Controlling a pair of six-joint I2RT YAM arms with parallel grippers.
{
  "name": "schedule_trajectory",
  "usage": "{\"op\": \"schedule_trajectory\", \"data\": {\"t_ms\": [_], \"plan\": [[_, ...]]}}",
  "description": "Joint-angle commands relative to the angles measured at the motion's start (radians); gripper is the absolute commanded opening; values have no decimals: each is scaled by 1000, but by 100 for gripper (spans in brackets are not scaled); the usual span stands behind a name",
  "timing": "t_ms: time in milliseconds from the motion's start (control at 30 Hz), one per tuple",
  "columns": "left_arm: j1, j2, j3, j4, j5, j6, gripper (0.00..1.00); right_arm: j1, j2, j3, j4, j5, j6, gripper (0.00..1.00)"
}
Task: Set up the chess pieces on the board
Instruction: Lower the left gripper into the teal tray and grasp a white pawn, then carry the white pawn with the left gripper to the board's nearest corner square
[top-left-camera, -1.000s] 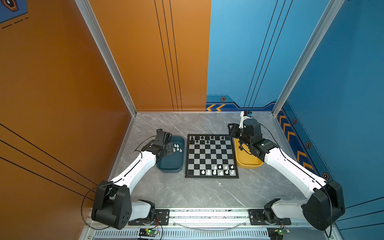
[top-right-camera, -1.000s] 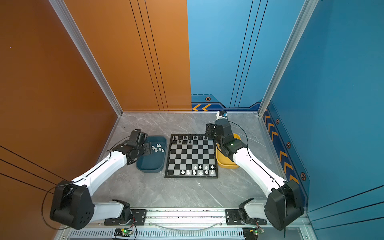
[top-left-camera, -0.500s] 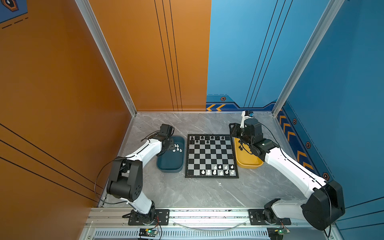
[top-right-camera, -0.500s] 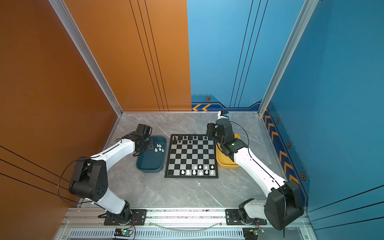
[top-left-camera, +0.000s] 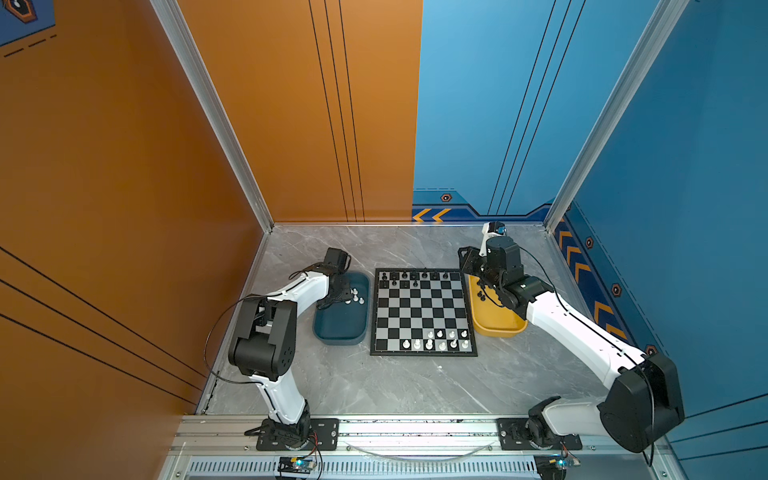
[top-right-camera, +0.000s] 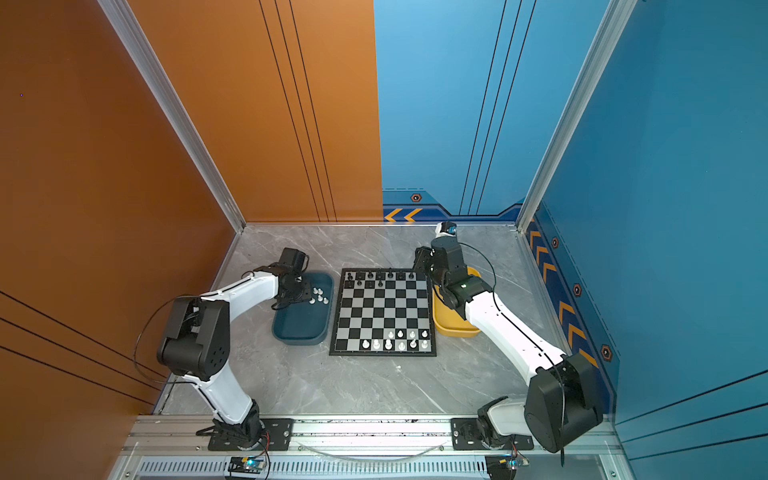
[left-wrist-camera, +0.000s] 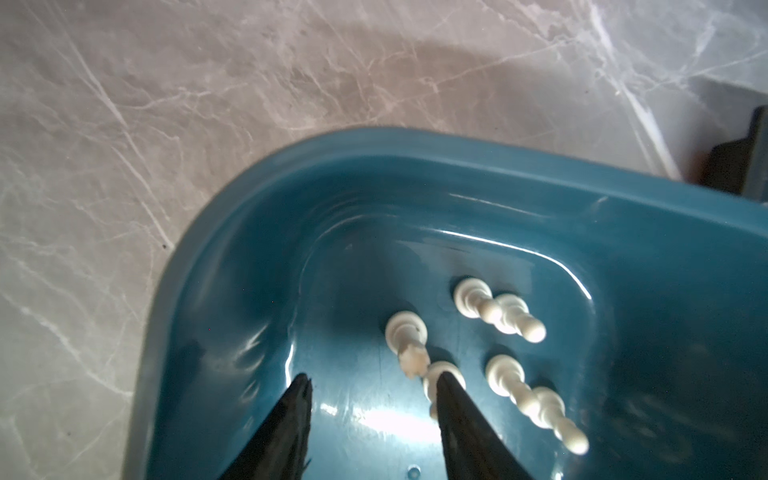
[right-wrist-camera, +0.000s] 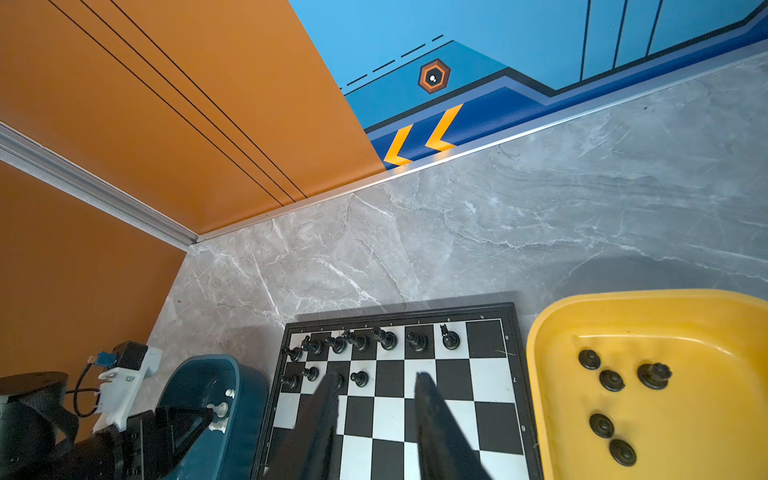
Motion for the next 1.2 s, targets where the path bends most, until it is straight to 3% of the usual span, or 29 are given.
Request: {"op": "schedule_trajectory", "data": {"t_ms": [0,633,933,1167], "plan": [[12,19,22,15,28,5,47,-8,11,-3,38,-8,-4,34],[14,73,57,35,68,5,36,-11,42,16,38,-21,1,33],[14,74,57,34,65,6,26,-11,48,19,38,-25,2,33],[11,70,56,34,69,6,11,-11,47,19,38,-26,2,32]]}}
